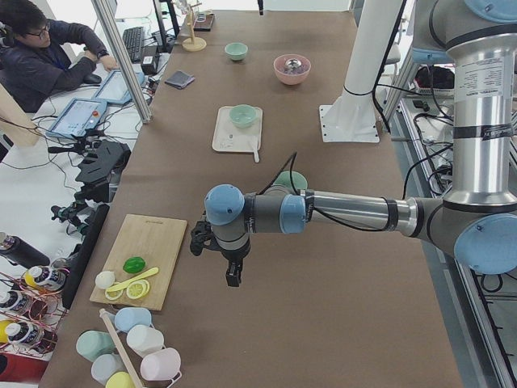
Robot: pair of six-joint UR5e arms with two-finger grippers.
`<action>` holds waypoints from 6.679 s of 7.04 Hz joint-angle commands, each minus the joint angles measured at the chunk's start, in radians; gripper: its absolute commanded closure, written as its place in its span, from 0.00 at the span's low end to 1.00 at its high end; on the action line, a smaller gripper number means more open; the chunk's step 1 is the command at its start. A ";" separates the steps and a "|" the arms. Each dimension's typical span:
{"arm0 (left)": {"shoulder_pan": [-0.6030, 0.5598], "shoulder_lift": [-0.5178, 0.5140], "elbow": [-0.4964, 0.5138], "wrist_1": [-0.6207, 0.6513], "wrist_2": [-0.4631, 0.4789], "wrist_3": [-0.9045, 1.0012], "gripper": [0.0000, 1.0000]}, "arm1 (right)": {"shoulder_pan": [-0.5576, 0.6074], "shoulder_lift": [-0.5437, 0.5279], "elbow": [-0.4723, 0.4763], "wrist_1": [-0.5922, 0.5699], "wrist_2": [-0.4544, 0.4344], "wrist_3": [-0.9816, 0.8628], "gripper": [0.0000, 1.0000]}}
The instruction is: Stack green bowls together
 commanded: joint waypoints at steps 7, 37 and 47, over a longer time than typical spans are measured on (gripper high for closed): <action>0.000 -0.009 -0.037 -0.130 -0.007 -0.008 0.02 | -0.079 0.008 0.002 0.415 -0.006 0.007 0.00; 0.905 0.157 -0.146 -0.960 0.288 -0.943 0.77 | -0.150 0.051 -0.019 0.757 -0.069 0.565 0.00; 0.903 0.154 -0.186 -0.963 0.278 -0.943 1.00 | -0.150 0.033 -0.019 0.757 -0.063 0.564 0.00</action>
